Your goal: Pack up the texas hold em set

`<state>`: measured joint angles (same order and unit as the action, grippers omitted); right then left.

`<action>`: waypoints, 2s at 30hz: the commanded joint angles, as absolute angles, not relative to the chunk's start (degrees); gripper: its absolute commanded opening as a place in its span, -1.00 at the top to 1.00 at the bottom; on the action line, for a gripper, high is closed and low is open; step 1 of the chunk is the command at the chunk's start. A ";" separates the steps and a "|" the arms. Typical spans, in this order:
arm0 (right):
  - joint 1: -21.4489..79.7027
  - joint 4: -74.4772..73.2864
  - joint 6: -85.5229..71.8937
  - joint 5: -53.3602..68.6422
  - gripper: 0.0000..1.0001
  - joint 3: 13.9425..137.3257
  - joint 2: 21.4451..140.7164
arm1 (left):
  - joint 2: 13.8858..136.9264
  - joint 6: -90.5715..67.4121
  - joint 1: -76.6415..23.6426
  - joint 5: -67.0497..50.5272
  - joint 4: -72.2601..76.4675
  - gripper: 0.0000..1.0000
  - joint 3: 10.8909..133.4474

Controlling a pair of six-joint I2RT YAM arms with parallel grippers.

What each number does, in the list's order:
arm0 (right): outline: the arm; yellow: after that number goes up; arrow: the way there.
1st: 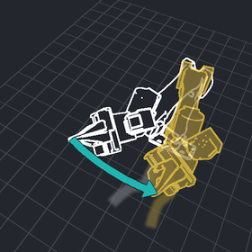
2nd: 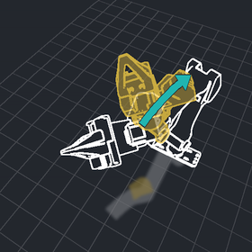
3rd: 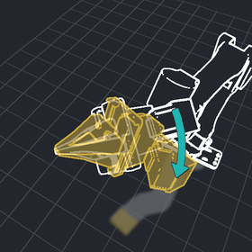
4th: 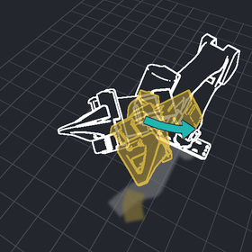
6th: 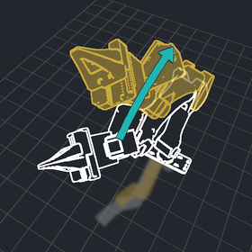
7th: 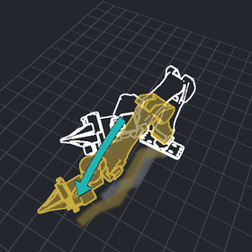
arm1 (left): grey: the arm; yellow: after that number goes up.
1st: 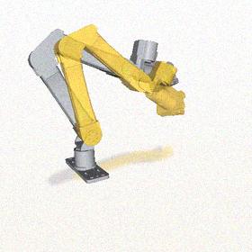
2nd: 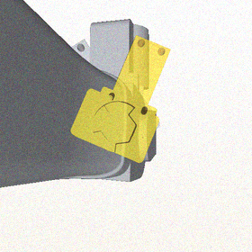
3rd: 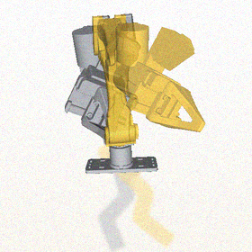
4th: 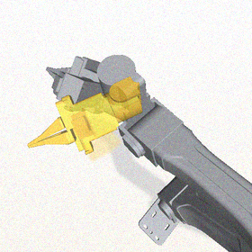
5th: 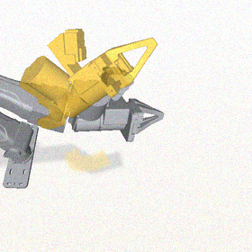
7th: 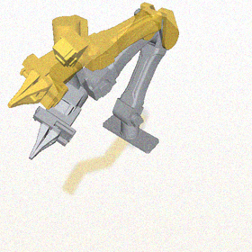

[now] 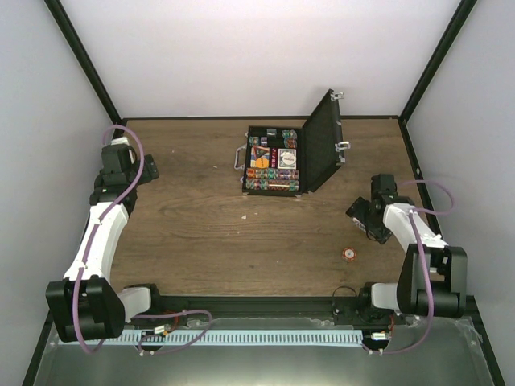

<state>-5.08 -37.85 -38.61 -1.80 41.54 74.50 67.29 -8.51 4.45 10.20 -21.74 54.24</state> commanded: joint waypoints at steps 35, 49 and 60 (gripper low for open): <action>1.85 -33.58 -32.85 -12.53 -0.32 42.90 78.24 | 66.04 -8.35 4.15 9.54 -21.01 -1.00 53.69; 2.07 -19.58 -25.36 -16.03 -0.07 55.87 62.13 | 66.09 -8.35 4.12 9.97 -21.00 -1.00 53.70; 20.78 -15.78 -13.86 -5.14 -0.05 78.73 77.43 | 66.28 -8.39 4.13 10.20 -21.05 -1.00 53.72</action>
<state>13.45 -19.40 -19.35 -10.55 70.70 71.42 67.00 -8.54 4.45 10.00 -21.74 54.24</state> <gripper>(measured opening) 0.739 0.998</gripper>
